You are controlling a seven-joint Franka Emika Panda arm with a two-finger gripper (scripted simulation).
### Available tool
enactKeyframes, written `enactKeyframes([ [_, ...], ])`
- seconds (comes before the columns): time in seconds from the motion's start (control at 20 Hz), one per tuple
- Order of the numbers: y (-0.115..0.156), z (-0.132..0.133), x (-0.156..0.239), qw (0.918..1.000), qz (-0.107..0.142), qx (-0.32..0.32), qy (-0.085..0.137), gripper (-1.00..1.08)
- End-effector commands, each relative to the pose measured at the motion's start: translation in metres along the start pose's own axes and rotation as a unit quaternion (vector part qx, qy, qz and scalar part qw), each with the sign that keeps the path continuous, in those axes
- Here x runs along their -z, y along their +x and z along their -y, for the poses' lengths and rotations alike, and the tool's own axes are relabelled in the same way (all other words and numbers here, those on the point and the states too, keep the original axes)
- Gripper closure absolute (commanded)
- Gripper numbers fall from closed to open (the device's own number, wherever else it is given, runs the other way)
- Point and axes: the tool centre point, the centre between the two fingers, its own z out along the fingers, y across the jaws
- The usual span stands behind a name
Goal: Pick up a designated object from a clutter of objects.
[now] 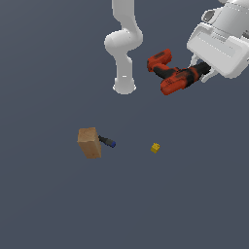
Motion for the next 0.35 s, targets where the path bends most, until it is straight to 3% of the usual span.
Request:
enactKeyframes([
  [0.0, -0.0024, -0.0029, 0.0113, 1.0000, 0.001, -0.001, 0.002, 1.08],
  [0.3, -0.0053, -0.0037, 0.0172, 1.0000, 0.001, -0.001, 0.002, 1.08],
])
